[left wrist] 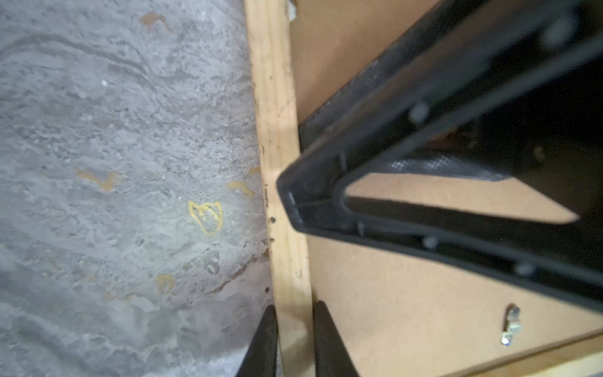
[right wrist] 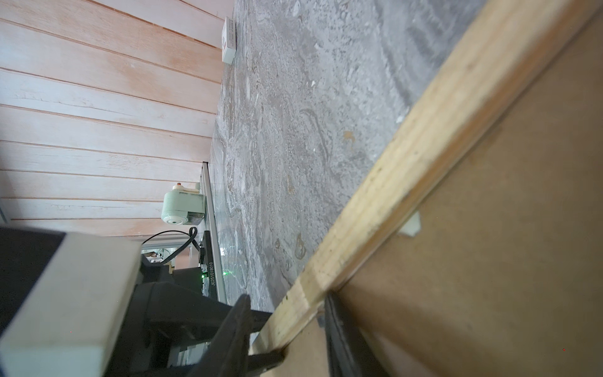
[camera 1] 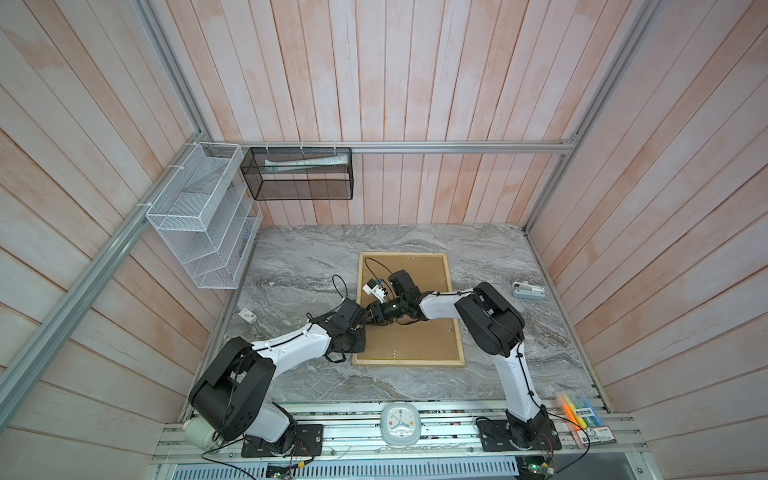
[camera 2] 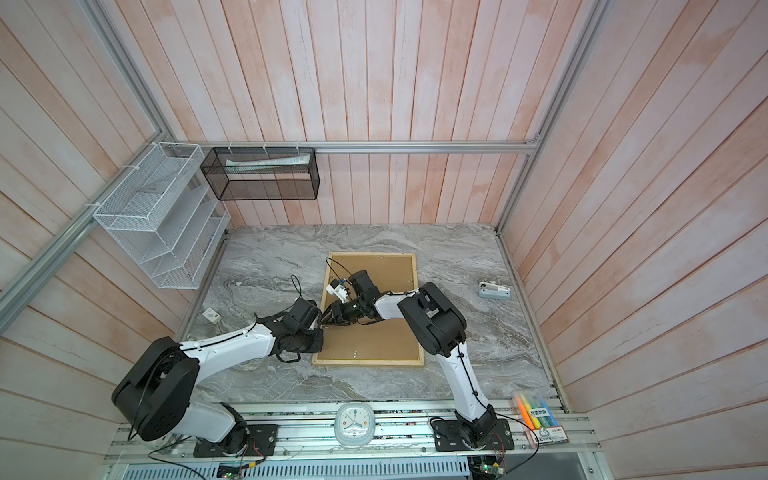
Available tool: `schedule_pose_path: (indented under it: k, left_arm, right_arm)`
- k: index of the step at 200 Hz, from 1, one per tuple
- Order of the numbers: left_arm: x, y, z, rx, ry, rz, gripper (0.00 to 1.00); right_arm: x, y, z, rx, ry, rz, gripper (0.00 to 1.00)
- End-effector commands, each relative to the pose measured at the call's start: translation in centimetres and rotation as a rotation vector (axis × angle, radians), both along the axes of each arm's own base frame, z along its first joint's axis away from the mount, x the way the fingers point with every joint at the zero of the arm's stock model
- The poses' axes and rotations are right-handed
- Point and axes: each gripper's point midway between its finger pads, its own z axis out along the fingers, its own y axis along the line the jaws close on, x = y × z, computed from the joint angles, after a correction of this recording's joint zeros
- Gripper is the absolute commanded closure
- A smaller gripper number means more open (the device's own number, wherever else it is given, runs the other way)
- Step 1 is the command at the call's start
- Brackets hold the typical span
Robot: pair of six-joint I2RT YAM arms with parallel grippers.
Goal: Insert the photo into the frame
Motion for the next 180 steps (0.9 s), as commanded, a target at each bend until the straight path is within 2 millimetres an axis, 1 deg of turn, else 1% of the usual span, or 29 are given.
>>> schedule_pose_path:
  k: [1,27,43,61,78,89,100,115,135,153,180]
  left_arm:
    - [0.5,0.4,-2.0,0.056,-0.003,-0.007,0.80]
    - [0.7,0.7,-1.8,0.069,-0.014,0.007,0.80]
    - [0.9,1.0,-1.7,0.079,-0.021,0.021,0.81]
    - [1.1,1.2,-1.5,0.080,-0.026,0.037,0.81]
    - [1.2,1.5,-1.6,0.079,-0.024,0.050,0.81]
    - [1.4,1.6,-1.6,0.078,-0.023,0.058,0.81]
    - [1.4,1.8,-1.6,0.078,-0.021,0.066,0.81]
    - [1.8,1.9,-1.6,0.069,-0.024,0.068,0.81]
    - [2.8,1.9,-1.3,0.059,-0.037,0.075,0.81]
    - [3.7,1.6,-1.0,0.056,-0.052,0.069,0.81]
    - [5.3,1.6,-0.6,0.060,-0.078,0.063,0.81]
  right_arm:
    - [-9.3,0.8,-5.3,-0.113,0.200,0.196,0.61]
    - [-8.8,1.2,-4.5,-0.072,0.219,0.181,0.61]
    - [-8.0,1.2,-4.1,-0.045,0.233,0.155,0.61]
    - [-6.3,0.9,-3.7,-0.046,0.212,0.094,0.60]
    - [-3.8,0.1,-2.9,-0.056,0.168,0.022,0.58]
    - [-2.0,-0.6,-1.9,-0.050,0.134,-0.022,0.56]
    - [-0.5,-1.5,-1.0,-0.053,0.098,-0.063,0.54]
    - [1.4,-2.7,1.0,-0.038,0.045,-0.109,0.51]
    - [3.8,-4.7,3.3,-0.038,-0.030,-0.179,0.47]
    - [5.8,-7.0,5.0,-0.060,-0.092,-0.242,0.45]
    - [8.4,-11.1,6.3,-0.136,-0.171,-0.344,0.44]
